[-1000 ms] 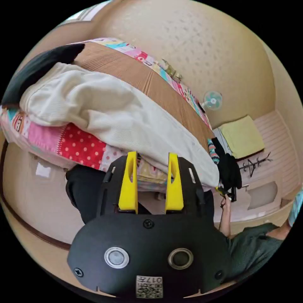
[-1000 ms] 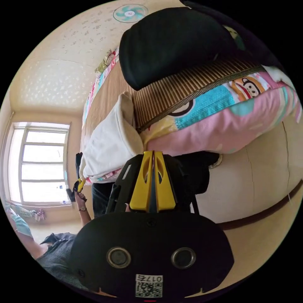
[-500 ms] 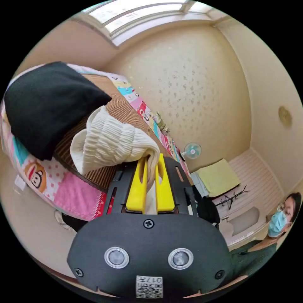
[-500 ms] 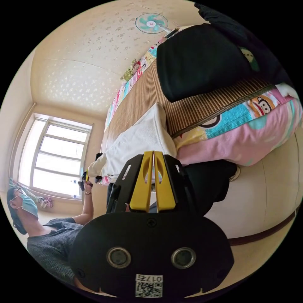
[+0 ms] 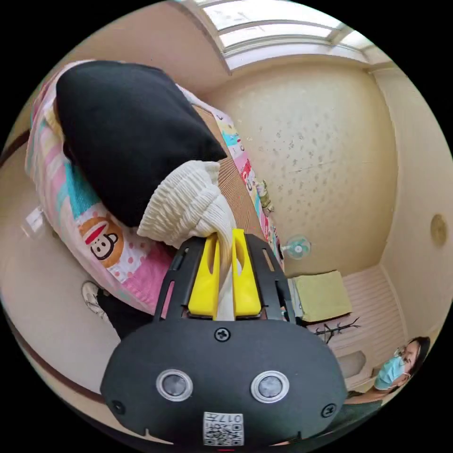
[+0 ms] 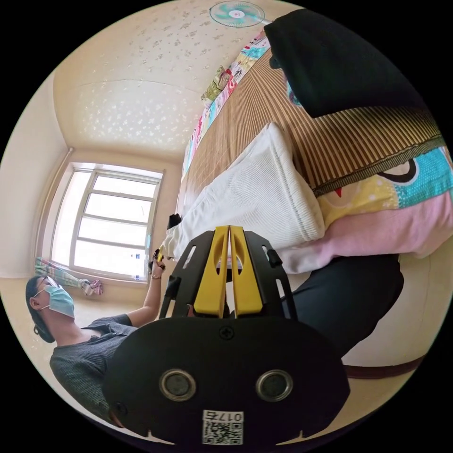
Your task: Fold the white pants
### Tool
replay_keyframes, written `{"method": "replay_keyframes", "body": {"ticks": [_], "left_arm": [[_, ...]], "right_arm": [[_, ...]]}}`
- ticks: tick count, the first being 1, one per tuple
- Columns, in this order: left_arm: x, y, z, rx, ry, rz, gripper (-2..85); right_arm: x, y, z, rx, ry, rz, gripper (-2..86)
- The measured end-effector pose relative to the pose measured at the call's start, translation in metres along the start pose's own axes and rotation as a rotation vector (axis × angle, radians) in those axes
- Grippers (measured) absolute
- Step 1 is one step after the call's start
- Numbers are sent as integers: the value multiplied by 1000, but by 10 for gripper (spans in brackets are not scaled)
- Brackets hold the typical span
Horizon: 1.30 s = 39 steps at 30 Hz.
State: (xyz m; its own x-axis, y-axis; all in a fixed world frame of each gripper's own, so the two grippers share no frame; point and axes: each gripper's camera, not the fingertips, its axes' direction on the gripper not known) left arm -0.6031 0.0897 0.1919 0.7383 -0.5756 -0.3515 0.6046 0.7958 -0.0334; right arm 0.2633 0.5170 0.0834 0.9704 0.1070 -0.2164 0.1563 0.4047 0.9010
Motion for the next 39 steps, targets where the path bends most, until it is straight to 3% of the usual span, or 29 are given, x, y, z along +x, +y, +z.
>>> {"method": "replay_keyframes", "body": {"ticks": [5,7,10,12,14,17,19,22,25,27,29,31,33,36,39], "left_arm": [[236,96,46,25,-116,547,48],[287,149,81,-8,-110,664,59],[328,234,171,-211,-129,814,88],[326,276,234,-424,-121,816,110],[303,323,293,-665,36,728,105],[291,357,292,-713,259,694,79],[295,360,273,-672,195,774,75],[298,342,218,-407,16,872,77],[275,305,189,-233,-170,788,81],[244,284,198,-258,-316,682,81],[190,269,244,-571,-523,579,45],[169,268,250,-701,-482,546,4],[167,264,231,-681,-447,528,-4],[174,268,190,-522,-409,607,-4],[157,268,152,-335,-329,532,13]], "right_arm": [[8,15,-4,3,10,2,7],[13,21,-5,18,-23,3,7],[21,31,1,24,-61,-3,9],[25,36,14,12,-61,-15,13],[22,39,27,-6,-74,-53,19],[12,40,52,-55,-102,-114,38],[6,38,68,-88,-132,-146,57],[-7,30,101,-134,-199,-210,79],[-20,12,148,-190,-168,-266,103],[-26,-9,205,-286,-111,-289,107],[-33,-24,254,-435,-108,-330,70],[-51,-32,282,-538,-149,-396,45],[-90,-32,266,-460,-172,-506,36],[-107,-19,226,-305,-165,-529,38],[-64,-15,236,-357,-55,-388,57]]}}
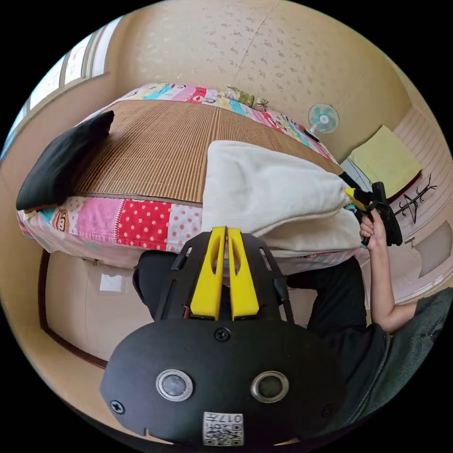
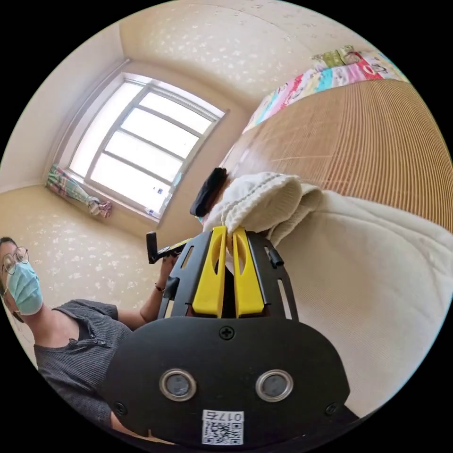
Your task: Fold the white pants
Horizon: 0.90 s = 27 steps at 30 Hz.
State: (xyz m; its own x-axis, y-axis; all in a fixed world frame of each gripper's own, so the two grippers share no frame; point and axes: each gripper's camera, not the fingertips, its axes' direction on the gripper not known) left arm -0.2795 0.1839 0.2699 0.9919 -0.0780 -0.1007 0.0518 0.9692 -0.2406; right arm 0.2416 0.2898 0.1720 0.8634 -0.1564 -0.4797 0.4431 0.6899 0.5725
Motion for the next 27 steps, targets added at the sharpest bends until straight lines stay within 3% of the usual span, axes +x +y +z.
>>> {"method": "replay_keyframes", "body": {"ticks": [2,3,5,7,10,12,14,17,19,21,23,25,27], "left_arm": [[-29,12,-4,60,118,-117,61],[-37,15,-5,73,149,-149,75],[-59,24,-2,113,256,-218,99],[-69,26,5,95,282,-243,111],[-90,28,22,53,237,-347,169],[-104,33,34,66,295,-436,201],[-117,37,50,55,431,-506,209],[-117,40,62,38,455,-509,200],[-115,40,68,28,456,-500,180],[-117,43,68,15,403,-515,142],[-119,45,63,-12,410,-516,100],[-112,43,48,-3,413,-472,81],[-100,37,31,27,430,-401,72]], "right_arm": [[42,6,18,-88,20,148,110],[60,18,15,32,-66,161,181],[77,34,13,186,-241,165,203],[83,30,26,174,-302,168,205],[77,5,57,73,-164,144,168],[71,-20,79,-40,-60,174,91],[51,-32,77,-64,-125,86,66],[18,-21,47,18,-234,-18,58],[20,-9,42,28,-153,20,62],[55,-1,58,-102,54,131,75],[79,11,60,-152,34,173,71],[76,33,36,-14,17,130,47],[46,57,11,176,196,38,29]]}}
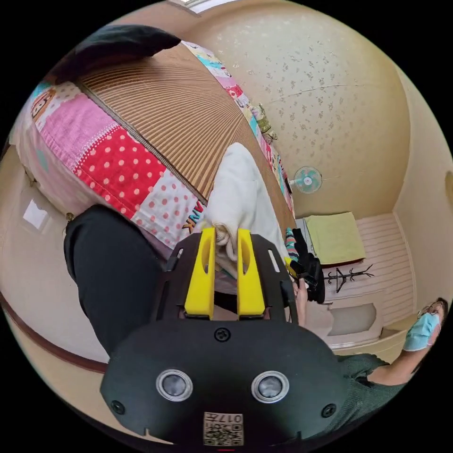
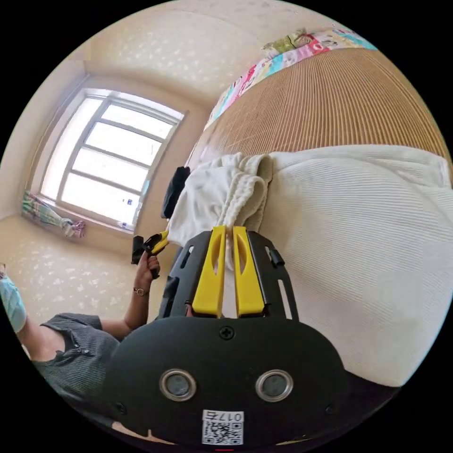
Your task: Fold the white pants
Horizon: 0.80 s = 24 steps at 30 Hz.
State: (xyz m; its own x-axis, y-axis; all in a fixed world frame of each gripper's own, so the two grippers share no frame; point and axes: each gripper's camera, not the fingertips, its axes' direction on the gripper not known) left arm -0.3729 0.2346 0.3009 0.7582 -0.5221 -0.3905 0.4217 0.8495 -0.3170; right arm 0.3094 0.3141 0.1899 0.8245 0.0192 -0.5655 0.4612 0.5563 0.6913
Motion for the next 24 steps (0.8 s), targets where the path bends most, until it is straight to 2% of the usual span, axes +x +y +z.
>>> {"method": "replay_keyframes", "body": {"ticks": [1,3,5,6,10,13,16,18,21,22,24], "left_arm": [[17,-1,-7,19,47,62,65],[50,-8,-11,29,137,178,60],[114,-21,-1,4,273,403,30],[133,-24,4,3,307,461,17],[265,-32,82,-180,200,768,-8],[315,-20,143,-270,240,827,-9],[360,14,202,-358,395,902,-8],[389,45,238,-395,492,981,-7],[426,92,305,-602,609,1058,5],[430,106,322,-706,685,1079,35],[419,116,329,-745,695,1107,66]], "right_arm": [[-8,4,-4,42,52,-23,25],[-35,9,10,94,278,-83,15],[-36,5,45,9,424,-51,10],[-33,3,69,-67,434,-36,9],[-28,15,74,16,452,10,7],[-6,17,54,23,388,65,7],[22,33,14,108,198,72,7],[58,52,-14,183,58,165,7],[101,77,-44,214,-27,254,8],[109,83,-50,217,-42,266,8],[142,105,-78,204,-75,334,8]]}}
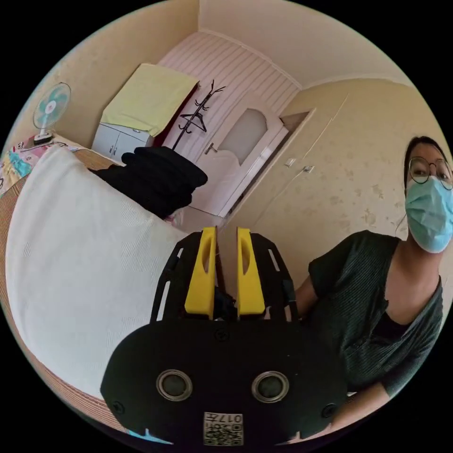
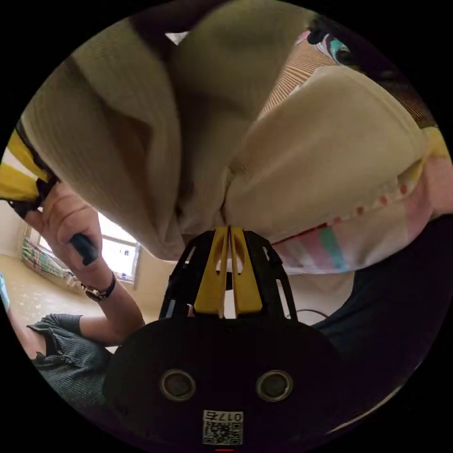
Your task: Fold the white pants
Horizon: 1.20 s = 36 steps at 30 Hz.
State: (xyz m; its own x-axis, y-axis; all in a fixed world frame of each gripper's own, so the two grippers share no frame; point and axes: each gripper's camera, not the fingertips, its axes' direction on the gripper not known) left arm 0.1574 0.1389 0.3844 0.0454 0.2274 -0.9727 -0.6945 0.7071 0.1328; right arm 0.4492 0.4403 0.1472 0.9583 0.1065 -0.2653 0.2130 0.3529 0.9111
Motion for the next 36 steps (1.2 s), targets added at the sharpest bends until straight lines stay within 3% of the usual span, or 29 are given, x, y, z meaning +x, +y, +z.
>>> {"method": "replay_keyframes", "body": {"ticks": [3,5,8,10,12,14,16,22,25,31,36], "left_arm": [[-9,50,-34,127,-300,-115,72],[-30,99,-78,245,-549,-333,89],[-75,159,-117,304,-645,-688,173],[-105,186,-125,293,-560,-830,211],[-135,207,-118,284,-363,-933,228],[-166,225,-95,280,-99,-1028,224],[-171,232,-97,299,-78,-1084,203],[-161,235,-84,346,381,-1201,107],[-142,221,-82,255,355,-1144,100],[-132,199,-121,230,286,-980,95],[-128,177,-185,297,310,-881,92]], "right_arm": [[39,7,-42,7,-8,88,12],[53,9,-65,26,-88,80,17],[69,2,-87,33,-231,58,35],[79,-6,-89,29,-338,61,78],[96,-23,-78,-12,-409,116,251],[107,-40,-65,-67,-421,148,327],[118,-55,-55,-70,-467,170,345],[163,-98,-27,54,-674,302,379],[167,-116,-31,191,-831,233,328],[115,-159,-24,64,-554,28,257],[18,-228,13,-56,-386,-102,225]]}}
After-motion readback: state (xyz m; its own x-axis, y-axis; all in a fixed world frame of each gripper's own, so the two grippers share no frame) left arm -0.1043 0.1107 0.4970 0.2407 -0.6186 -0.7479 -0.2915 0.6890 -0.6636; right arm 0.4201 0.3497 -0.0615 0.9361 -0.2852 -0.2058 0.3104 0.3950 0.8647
